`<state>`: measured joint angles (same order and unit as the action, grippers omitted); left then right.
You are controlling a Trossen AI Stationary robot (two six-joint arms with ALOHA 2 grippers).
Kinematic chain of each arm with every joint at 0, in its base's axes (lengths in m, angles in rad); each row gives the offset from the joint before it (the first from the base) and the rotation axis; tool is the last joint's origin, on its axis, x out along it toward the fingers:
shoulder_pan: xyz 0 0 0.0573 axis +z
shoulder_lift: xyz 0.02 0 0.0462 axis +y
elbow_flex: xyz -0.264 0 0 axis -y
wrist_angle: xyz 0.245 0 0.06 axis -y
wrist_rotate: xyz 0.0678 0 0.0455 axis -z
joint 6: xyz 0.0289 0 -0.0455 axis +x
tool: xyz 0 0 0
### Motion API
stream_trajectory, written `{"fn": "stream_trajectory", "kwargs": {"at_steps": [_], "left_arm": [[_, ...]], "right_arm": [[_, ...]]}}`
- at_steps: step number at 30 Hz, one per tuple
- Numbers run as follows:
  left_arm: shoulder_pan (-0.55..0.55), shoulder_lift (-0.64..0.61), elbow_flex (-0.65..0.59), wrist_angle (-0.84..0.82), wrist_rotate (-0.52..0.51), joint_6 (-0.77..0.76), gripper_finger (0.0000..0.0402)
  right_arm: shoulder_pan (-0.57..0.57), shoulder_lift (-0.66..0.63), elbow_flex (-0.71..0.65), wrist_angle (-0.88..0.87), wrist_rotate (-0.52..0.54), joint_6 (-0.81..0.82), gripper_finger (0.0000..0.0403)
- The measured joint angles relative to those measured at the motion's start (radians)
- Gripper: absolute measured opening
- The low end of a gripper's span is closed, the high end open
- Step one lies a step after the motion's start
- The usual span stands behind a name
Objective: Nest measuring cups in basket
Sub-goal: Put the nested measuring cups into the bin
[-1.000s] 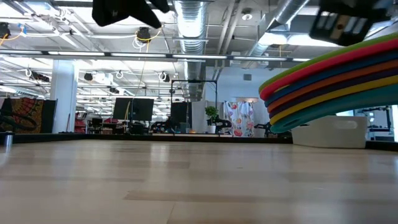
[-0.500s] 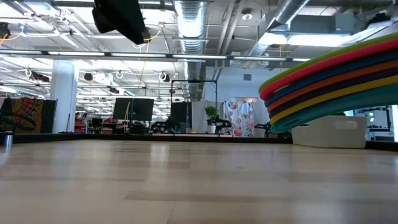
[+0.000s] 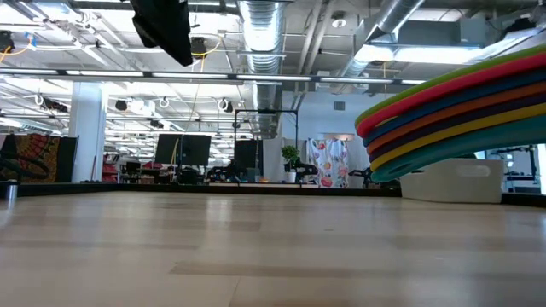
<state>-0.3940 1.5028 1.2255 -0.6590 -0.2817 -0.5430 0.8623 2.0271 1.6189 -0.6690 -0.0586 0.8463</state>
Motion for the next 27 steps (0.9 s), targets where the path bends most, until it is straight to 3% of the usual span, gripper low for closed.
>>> {"fn": "stream_trajectory", "kwargs": {"at_steps": [13,27], "left_arm": [[0.018,0.000,0.000,-0.103,0.016,0.050,0.0121],[0.025,-0.001,0.000,-0.181,0.018,0.031,0.0121]], "right_arm": [[-0.057,0.055,0.004,-0.078,0.023,0.013,0.0018],[-0.177,0.053,0.004,-0.169,0.093,-0.154,0.0017]]}}
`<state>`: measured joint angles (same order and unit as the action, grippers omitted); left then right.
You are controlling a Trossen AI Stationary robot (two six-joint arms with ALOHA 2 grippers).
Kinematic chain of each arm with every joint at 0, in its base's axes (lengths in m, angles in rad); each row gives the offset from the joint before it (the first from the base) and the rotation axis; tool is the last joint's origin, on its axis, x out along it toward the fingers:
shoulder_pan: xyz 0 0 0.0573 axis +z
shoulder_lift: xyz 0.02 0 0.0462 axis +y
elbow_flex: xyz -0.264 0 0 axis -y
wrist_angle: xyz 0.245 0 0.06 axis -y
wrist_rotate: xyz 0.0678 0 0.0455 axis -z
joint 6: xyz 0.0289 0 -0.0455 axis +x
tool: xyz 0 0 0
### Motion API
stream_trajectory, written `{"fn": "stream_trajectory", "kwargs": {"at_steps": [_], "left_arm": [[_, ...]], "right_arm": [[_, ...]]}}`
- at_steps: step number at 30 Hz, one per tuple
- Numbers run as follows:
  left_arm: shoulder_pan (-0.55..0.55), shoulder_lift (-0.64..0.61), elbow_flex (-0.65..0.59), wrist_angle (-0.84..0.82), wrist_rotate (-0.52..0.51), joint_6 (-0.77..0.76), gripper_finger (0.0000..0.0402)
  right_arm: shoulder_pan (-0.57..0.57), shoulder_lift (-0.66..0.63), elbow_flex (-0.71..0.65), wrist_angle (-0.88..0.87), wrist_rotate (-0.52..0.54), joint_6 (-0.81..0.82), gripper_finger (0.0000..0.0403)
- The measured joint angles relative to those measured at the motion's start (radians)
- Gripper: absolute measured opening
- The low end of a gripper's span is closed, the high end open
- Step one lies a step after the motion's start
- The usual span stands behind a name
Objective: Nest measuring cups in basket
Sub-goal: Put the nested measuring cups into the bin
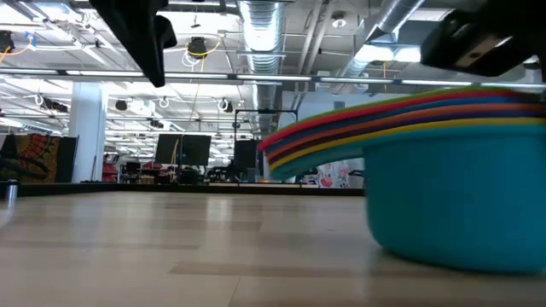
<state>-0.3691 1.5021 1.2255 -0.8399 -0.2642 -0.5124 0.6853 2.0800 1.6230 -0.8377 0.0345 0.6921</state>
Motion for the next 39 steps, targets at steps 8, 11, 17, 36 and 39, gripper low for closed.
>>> {"fn": "stream_trajectory", "kwargs": {"at_steps": [8,11,17,36,39], "left_arm": [[0.000,0.000,0.000,-0.084,0.000,-0.063,0.0121],[0.000,0.000,0.000,-0.111,0.001,-0.098,0.0121],[0.000,0.000,0.000,-0.112,0.003,-0.155,0.0121],[-0.024,0.000,0.000,-0.113,0.079,-0.318,0.0121],[-0.024,0.000,0.000,-0.115,0.091,-0.351,0.0121]], "right_arm": [[-0.070,-0.002,-0.029,-0.006,0.019,-0.084,0.0024],[-0.091,-0.002,-0.029,-0.009,0.025,-0.120,0.0017],[-0.131,-0.002,-0.029,-0.053,0.070,-0.167,0.0020],[-0.282,-0.002,-0.029,-0.060,0.132,-0.380,0.0026],[-0.309,-0.002,-0.029,-0.060,0.132,-0.411,0.0029]]}}
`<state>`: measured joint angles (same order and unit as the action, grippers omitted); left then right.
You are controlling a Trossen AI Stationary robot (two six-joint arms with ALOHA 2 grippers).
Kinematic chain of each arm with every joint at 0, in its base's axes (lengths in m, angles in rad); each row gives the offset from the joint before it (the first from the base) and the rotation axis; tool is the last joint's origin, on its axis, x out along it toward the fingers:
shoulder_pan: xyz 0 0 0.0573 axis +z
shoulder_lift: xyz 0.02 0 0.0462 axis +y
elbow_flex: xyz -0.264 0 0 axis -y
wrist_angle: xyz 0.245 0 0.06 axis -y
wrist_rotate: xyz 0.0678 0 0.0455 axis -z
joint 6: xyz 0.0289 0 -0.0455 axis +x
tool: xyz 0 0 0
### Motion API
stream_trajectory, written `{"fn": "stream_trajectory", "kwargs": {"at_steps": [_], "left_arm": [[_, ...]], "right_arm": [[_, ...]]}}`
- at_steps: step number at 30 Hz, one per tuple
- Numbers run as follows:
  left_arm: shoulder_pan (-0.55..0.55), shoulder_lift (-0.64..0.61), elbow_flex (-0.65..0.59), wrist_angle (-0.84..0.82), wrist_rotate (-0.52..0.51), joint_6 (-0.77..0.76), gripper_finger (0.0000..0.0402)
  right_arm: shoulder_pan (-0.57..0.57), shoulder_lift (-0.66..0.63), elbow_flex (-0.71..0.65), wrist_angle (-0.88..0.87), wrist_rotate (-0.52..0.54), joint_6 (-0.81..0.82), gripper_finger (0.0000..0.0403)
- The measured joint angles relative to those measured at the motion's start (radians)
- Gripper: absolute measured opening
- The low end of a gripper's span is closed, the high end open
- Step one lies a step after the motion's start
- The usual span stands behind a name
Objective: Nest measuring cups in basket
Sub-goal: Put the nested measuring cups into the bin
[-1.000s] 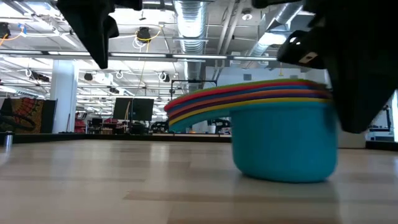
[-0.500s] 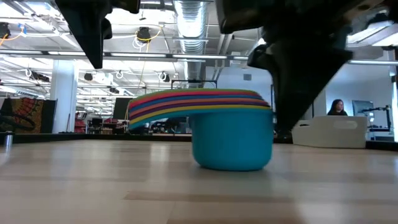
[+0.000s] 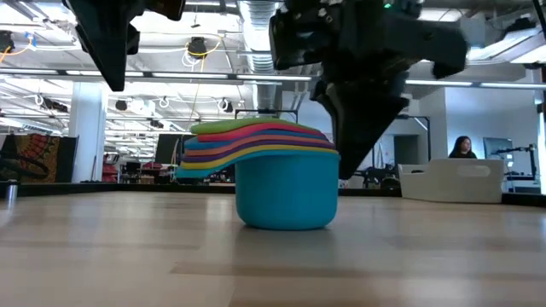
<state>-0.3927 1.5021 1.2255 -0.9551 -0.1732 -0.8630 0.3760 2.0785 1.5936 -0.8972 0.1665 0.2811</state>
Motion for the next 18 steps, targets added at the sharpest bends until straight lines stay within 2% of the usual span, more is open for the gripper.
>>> {"fn": "stream_trajectory", "kwargs": {"at_steps": [7,12,15,18], "left_arm": [[0.000,-0.028,0.000,-0.016,0.000,-0.044,0.0121],[0.000,-0.084,0.000,-0.051,-0.042,-0.082,0.0121],[0.000,-0.134,0.000,-0.076,-0.087,-0.102,0.0121],[0.000,-0.186,0.000,-0.086,-0.146,-0.110,0.0121]], "right_arm": [[-0.068,-0.010,-0.001,0.007,-0.005,-0.068,0.0018],[-0.109,-0.049,-0.003,-0.006,-0.010,-0.088,0.0026],[-0.132,-0.092,-0.033,-0.016,-0.027,-0.036,0.0038],[-0.155,-0.180,-0.112,0.023,-0.091,0.056,0.0054]]}}
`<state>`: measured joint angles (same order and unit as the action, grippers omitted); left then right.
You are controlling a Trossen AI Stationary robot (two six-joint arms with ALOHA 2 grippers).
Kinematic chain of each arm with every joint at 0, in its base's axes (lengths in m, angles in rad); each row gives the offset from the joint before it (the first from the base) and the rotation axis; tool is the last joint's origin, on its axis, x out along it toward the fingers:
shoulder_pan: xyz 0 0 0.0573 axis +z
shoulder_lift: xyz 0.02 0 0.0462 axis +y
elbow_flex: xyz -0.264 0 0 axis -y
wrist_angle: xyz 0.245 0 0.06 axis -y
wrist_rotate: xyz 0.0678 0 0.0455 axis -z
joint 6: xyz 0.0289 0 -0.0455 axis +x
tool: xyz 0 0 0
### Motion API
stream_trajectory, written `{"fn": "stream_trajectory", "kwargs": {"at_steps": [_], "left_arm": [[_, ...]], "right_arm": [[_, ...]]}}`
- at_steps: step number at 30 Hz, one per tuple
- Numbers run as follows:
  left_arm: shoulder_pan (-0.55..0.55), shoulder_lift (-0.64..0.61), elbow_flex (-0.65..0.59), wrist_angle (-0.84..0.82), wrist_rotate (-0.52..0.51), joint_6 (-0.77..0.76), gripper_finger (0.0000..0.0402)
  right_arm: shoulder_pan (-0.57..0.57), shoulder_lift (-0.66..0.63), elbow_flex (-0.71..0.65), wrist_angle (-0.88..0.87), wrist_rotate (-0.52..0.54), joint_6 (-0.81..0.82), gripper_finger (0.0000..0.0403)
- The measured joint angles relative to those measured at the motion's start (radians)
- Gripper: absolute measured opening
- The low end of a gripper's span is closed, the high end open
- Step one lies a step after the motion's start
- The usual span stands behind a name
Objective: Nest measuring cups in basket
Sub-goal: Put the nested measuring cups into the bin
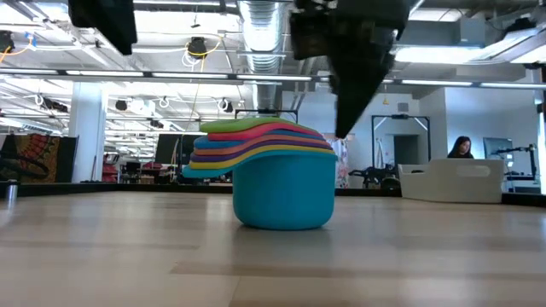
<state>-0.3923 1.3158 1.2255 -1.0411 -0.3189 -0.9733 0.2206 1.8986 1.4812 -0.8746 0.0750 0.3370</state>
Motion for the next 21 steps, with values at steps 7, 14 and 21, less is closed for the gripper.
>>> {"fn": "stream_trajectory", "kwargs": {"at_steps": [7,14,21], "left_arm": [[0.003,-0.070,-0.003,0.003,-0.120,0.017,0.0121],[0.003,-0.069,-0.005,0.002,-0.160,0.052,0.0121],[0.003,-0.069,-0.005,0.001,-0.164,0.075,0.0121]], "right_arm": [[-0.039,-0.310,-0.367,0.384,-0.095,0.469,0.0125],[0.006,-0.390,-0.609,0.635,-0.107,0.871,0.0256],[0.042,-0.339,-0.644,0.859,-0.102,0.996,0.0368]]}}
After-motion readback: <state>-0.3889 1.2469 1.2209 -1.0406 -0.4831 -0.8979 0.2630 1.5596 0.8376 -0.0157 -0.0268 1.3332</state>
